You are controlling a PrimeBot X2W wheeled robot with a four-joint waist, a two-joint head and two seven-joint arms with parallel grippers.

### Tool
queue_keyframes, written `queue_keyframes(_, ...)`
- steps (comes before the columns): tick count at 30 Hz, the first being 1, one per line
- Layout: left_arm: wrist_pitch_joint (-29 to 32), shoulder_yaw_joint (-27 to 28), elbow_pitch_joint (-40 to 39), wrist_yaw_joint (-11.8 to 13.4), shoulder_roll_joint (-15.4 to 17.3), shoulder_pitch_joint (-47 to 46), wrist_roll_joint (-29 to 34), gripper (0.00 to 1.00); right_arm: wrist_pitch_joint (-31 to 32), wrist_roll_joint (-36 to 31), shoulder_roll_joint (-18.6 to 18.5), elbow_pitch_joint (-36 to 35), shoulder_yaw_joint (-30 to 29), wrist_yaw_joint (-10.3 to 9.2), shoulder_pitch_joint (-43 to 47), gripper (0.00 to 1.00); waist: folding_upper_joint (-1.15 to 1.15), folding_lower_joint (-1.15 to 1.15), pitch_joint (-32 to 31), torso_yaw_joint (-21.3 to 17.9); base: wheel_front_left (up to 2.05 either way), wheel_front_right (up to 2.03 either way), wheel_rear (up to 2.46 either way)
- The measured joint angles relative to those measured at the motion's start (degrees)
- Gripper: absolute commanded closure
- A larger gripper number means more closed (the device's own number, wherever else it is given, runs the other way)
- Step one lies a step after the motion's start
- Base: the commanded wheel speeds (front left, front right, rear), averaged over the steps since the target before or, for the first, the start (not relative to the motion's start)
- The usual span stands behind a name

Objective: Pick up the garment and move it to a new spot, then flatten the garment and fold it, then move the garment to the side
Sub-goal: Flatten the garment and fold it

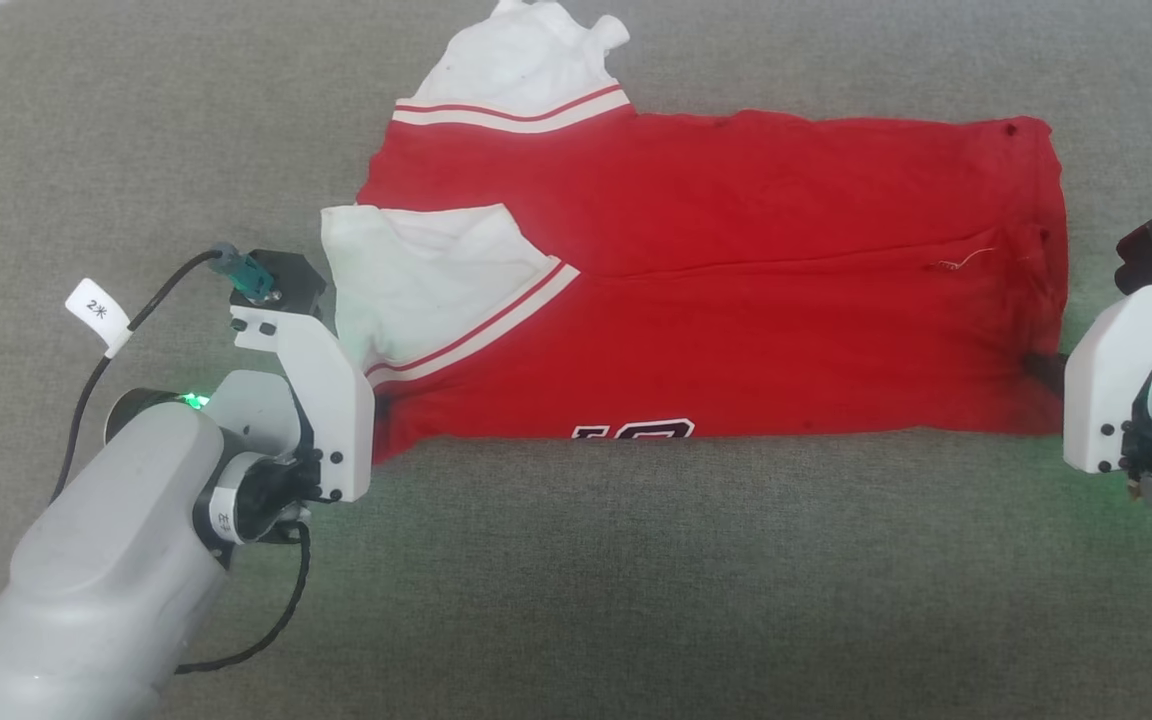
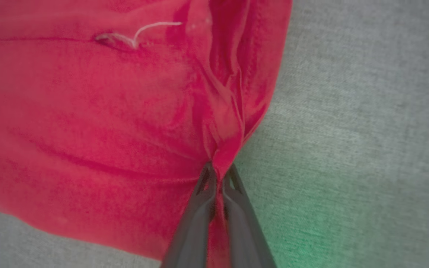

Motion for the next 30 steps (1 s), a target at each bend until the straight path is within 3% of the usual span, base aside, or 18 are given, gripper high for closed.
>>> queue_keyframes(5,1.2,0.0,-0.2,0.1,0.7,0.0,-0.5,1.0,1.3,1.5,-0.8,-0.9,0.3,0.0,0.0,1.0,0.0,0.0,-0.9,0.0,0.0,0.0,0.0)
queue_keyframes(10,3.6,0.2,-3.9,2.2,3.7,1.8,-0.9,1.0,4.2,2.8,-2.5,-4.2,-0.2,0.02,2.1,1.0,0.0,0.0,-2.2,-0.1,0.0,0.0,0.0)
queue_keyframes(14,5.3,0.7,-9.2,4.8,6.6,4.1,-0.9,1.0,6.9,3.7,-3.8,-8.4,-1.7,0.05,4.7,1.0,0.0,0.0,-3.3,-0.1,0.0,0.0,0.0)
queue_keyframes(20,8.2,1.6,-20.0,10.8,11.3,9.3,-1.1,1.0,11.4,4.8,-4.2,-16.3,-5.5,0.07,10.1,1.0,0.0,0.0,-4.5,-0.3,0.0,0.0,0.0)
queue_keyframes(26,9.3,2.2,-29.5,16.7,14.7,16.8,-1.7,1.0,14.9,4.1,-1.0,-24.0,-10.7,0.05,18.8,1.0,0.0,0.0,-4.7,-0.5,0.0,0.0,0.0)
queue_keyframes(30,9.2,1.9,-29.7,17.6,14.6,19.5,-2.2,1.0,14.4,2.5,0.8,-25.2,-11.2,0.04,22.4,1.0,0.0,0.0,-4.5,-0.8,0.0,0.0,0.0)
